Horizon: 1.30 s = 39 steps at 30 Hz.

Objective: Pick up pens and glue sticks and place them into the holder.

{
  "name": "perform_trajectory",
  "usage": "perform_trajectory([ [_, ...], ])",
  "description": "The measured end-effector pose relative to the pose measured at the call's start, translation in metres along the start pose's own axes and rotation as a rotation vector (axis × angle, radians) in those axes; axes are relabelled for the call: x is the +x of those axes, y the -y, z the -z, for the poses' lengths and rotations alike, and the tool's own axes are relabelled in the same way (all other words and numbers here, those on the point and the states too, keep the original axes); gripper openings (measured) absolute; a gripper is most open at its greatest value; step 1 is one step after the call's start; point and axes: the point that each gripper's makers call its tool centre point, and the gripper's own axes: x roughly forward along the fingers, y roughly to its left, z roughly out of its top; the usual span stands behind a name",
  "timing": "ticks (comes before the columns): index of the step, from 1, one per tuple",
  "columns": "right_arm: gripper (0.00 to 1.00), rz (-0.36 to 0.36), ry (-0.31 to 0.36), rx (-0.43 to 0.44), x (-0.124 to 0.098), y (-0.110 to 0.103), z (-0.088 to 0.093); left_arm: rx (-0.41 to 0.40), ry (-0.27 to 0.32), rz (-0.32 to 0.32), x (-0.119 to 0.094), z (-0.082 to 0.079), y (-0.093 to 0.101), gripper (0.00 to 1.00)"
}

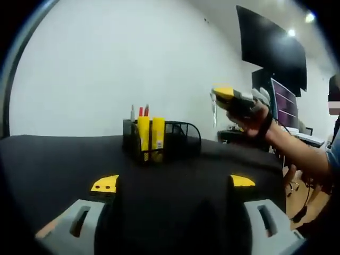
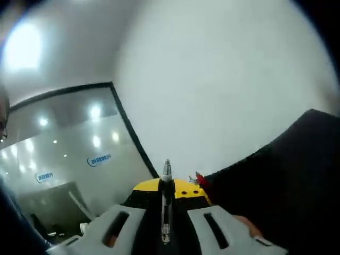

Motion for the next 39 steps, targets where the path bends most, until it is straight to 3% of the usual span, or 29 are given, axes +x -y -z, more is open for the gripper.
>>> perform_trajectory([
  [6, 0.04, -0.01, -0.001, -0.09, 0.032, 0.004, -0.035, -0.008, 0.007, -0.012, 0.0, -0.001, -0.003, 0.76],
  [10, 0.04, -0.01, 0.002, -0.117, 0.045, 0.011, -0.045, -0.014, 0.005, -0.015, 0.0, -0.001, -0.004, 0.76],
  [13, 0.04, -0.01, 0.006, -0.121, 0.057, 0.027, -0.057, -0.01, -0.001, -0.017, 0.0, 0.001, -0.004, 0.76],
  [21, 0.04, 0.006, -0.004, -0.167, 0.083, 0.04, -0.057, -0.01, 0.004, -0.029, 0.0, 0.0, -0.007, 0.77],
  [34, 0.04, 0.068, -0.043, -0.388, 0.13, 0.053, -0.037, 0.001, -0.007, -0.037, 0.001, 0.002, -0.008, 0.75],
  [39, 0.04, 0.071, -0.057, -0.42, 0.143, 0.057, -0.028, 0.009, -0.02, -0.033, 0.002, 0.005, -0.007, 0.74],
])
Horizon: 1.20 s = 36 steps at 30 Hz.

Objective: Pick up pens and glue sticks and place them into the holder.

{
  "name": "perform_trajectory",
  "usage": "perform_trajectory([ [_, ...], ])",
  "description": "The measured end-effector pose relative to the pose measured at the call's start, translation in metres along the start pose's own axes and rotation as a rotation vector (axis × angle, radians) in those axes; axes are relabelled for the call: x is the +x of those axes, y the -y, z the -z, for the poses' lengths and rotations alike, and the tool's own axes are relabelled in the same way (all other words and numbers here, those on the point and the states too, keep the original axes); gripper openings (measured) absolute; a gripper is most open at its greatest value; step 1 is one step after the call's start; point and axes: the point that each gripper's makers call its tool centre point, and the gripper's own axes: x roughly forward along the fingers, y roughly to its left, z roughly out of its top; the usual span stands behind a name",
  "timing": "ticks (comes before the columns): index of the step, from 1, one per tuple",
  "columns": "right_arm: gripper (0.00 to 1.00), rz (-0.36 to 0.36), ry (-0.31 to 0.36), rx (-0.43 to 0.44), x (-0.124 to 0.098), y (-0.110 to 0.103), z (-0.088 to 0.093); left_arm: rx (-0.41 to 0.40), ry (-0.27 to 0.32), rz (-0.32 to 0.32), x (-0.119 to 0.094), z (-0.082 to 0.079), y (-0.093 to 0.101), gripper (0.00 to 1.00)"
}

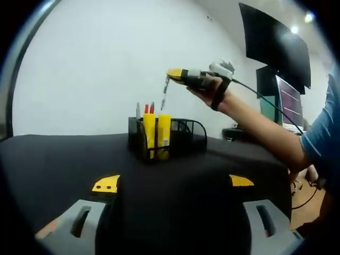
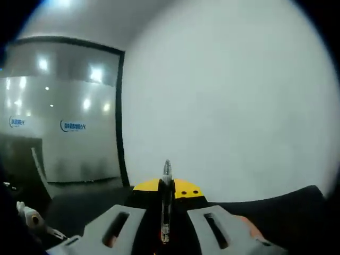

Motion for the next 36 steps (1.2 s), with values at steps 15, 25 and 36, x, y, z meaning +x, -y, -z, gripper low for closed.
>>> perform_trajectory([
  [15, 0.05, 0.014, -0.044, -0.086, 0.013, -0.003, 0.028, -0.002, 0.003, -0.002, 0.0, -0.001, -0.001, 0.73],
  [25, 0.05, 0.023, -0.12, -0.145, 0.015, -0.009, 0.056, 0.006, -0.006, -0.006, 0.0, 0.001, -0.001, 0.72],
  [36, 0.05, 0.009, -0.136, -0.143, 0.006, -0.016, 0.064, 0.012, -0.015, -0.008, 0.0, 0.003, -0.002, 0.7],
])
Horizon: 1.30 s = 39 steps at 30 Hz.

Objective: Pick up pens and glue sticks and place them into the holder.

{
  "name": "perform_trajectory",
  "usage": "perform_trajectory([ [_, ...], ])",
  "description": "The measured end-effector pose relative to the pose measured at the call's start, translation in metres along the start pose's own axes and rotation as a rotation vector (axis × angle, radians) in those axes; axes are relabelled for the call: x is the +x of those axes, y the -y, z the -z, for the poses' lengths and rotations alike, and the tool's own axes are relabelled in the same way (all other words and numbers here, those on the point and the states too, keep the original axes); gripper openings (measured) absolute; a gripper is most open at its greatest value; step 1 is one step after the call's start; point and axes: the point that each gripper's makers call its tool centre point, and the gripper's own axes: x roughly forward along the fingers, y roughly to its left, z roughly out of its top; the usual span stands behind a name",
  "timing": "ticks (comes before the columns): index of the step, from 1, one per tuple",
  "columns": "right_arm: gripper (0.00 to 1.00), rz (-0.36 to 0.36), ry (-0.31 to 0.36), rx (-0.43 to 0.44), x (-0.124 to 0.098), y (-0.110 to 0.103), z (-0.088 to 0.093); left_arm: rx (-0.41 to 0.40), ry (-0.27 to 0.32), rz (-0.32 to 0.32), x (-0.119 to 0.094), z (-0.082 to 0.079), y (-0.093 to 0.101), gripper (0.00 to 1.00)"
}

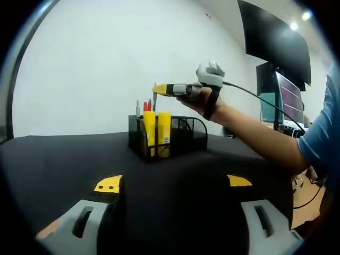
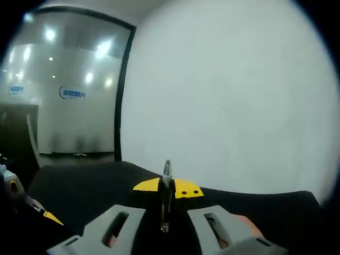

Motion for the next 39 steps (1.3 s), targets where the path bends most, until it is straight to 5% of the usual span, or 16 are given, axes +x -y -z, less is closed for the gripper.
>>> perform_trajectory([
  [18, 0.05, -0.042, -0.135, -0.056, -0.008, -0.014, 0.029, 0.005, -0.01, -0.002, 0.0, 0.002, -0.001, 0.68],
  [39, 0.07, -0.06, -0.127, -0.037, -0.014, -0.013, 0.028, 0.012, -0.022, -0.003, 0.001, 0.005, 0.0, 0.67],
])
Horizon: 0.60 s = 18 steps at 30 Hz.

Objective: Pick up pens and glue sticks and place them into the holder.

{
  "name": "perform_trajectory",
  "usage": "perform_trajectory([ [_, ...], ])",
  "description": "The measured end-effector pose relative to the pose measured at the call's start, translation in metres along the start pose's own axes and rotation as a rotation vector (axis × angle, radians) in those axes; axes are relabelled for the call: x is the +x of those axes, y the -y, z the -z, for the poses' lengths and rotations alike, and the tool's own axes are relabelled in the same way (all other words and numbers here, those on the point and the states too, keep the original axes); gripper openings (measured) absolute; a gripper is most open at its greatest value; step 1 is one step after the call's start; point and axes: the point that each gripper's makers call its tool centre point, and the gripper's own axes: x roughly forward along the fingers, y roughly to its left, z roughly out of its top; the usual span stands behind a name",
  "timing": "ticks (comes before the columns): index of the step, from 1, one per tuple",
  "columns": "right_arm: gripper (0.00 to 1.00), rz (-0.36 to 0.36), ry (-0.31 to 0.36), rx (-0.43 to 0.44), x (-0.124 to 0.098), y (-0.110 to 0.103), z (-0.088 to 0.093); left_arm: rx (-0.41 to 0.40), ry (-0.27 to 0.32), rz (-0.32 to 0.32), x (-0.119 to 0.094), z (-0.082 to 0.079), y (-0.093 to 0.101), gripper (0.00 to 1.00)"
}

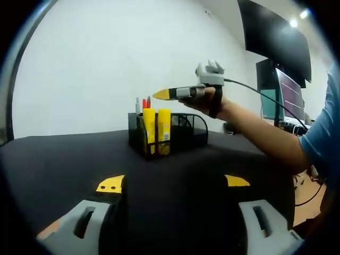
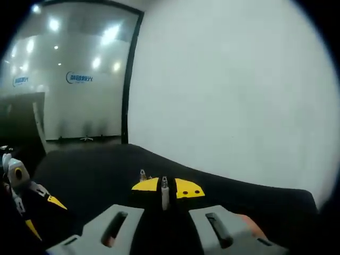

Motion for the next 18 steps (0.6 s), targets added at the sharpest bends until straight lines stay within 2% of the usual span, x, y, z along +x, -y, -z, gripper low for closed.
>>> perform_trajectory([
  [6, 0.07, 0.027, 0.035, 0.004, -0.007, 0.011, -0.011, -0.007, 0.004, -0.004, 0.0, -0.001, -0.002, 0.67],
  [9, 0.12, 0.037, 0.038, -0.018, -0.016, 0.01, -0.015, -0.014, 0.009, -0.011, -0.001, -0.002, -0.004, 0.67],
  [12, 0.13, 0.046, 0.045, -0.029, -0.034, -0.001, -0.017, -0.015, 0.006, -0.009, 0.0, -0.001, -0.003, 0.67],
  [18, 0.19, 0.086, 0.052, -0.047, -0.067, -0.001, -0.029, -0.013, 0.003, 0.006, 0.0, 0.0, -0.001, 0.67],
])
